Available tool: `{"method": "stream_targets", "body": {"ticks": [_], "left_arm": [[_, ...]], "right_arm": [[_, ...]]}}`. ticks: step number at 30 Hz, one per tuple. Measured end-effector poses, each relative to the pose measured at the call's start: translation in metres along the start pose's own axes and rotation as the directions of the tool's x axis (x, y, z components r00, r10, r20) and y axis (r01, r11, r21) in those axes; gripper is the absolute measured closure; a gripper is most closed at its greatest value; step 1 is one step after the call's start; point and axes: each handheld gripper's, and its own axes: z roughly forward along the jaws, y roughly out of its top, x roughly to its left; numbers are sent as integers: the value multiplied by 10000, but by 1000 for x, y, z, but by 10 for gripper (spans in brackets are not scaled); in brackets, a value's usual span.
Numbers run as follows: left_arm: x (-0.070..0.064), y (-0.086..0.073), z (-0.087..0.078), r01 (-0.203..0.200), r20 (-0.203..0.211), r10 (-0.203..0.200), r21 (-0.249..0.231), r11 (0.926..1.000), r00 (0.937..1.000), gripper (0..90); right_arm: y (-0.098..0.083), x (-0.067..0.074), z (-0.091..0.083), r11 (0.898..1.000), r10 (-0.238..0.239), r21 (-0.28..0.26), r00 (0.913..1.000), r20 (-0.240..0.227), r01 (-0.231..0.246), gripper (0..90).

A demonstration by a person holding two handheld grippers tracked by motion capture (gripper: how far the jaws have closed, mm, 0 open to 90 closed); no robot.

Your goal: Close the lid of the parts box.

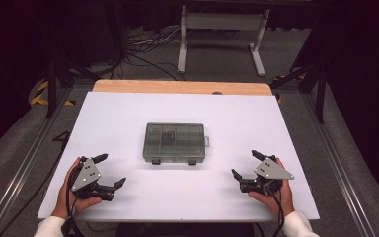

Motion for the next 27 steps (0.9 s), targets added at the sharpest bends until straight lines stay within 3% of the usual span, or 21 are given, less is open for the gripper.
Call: {"method": "stream_targets", "body": {"ticks": [27], "left_arm": [[2, 0, 3, 6, 42, -6, 38, 10000, 10000, 33]], "right_arm": [[2, 3, 1, 9999, 103, -3, 9999, -29, -103, 104]]}}
